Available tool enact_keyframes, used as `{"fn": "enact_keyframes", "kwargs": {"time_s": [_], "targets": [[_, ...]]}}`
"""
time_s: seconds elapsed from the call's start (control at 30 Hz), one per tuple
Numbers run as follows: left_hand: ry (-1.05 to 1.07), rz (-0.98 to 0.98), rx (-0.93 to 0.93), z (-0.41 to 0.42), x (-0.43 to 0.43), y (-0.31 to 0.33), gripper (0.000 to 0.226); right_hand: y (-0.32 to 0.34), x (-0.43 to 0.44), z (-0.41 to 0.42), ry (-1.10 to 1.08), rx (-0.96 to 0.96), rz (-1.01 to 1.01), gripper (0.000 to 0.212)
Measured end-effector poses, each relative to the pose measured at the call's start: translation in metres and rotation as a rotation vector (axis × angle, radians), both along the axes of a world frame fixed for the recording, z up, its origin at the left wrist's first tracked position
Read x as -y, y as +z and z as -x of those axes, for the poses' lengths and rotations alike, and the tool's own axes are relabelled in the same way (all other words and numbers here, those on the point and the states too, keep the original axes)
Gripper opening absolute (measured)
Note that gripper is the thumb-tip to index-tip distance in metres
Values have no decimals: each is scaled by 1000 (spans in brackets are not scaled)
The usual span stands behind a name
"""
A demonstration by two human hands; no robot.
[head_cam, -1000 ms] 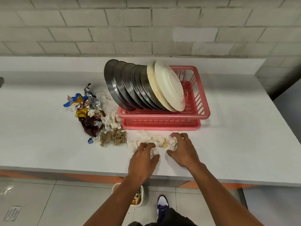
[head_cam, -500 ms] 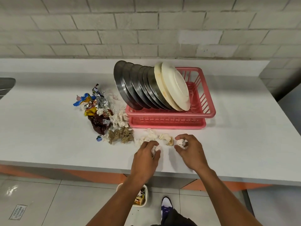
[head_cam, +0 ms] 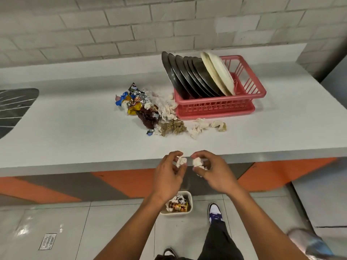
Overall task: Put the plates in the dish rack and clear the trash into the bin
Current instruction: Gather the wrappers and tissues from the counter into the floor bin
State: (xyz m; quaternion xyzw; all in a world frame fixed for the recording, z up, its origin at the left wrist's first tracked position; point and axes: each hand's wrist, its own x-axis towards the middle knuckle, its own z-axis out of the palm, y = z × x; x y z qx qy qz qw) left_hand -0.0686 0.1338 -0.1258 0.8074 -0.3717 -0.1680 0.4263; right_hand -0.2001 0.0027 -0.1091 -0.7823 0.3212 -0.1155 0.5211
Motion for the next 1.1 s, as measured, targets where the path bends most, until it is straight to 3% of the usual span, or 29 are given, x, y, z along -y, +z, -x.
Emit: {"fn": "enact_keyframes", "kwargs": {"time_s": [0.1,0.27,0.57,0.9,1.1], "targets": [[16,-27,-11,0,-36,-19,34,-10,-39,5,-39,-19,-64,40],[49,-100,-85,7,-80,-49,31,-39,-79,12,-52,-117,-106,36],[199,-309,-192,0,-96,-131,35,-144,-89,-3,-78,-306,-113,37],[251,-477,-279,-15,-82,-316,34,-332,-72,-26,39,-462,-42,39],[157,-636,-109,-30,-74,-452,36,-467,-61,-47,93,-560,-18,44]]}}
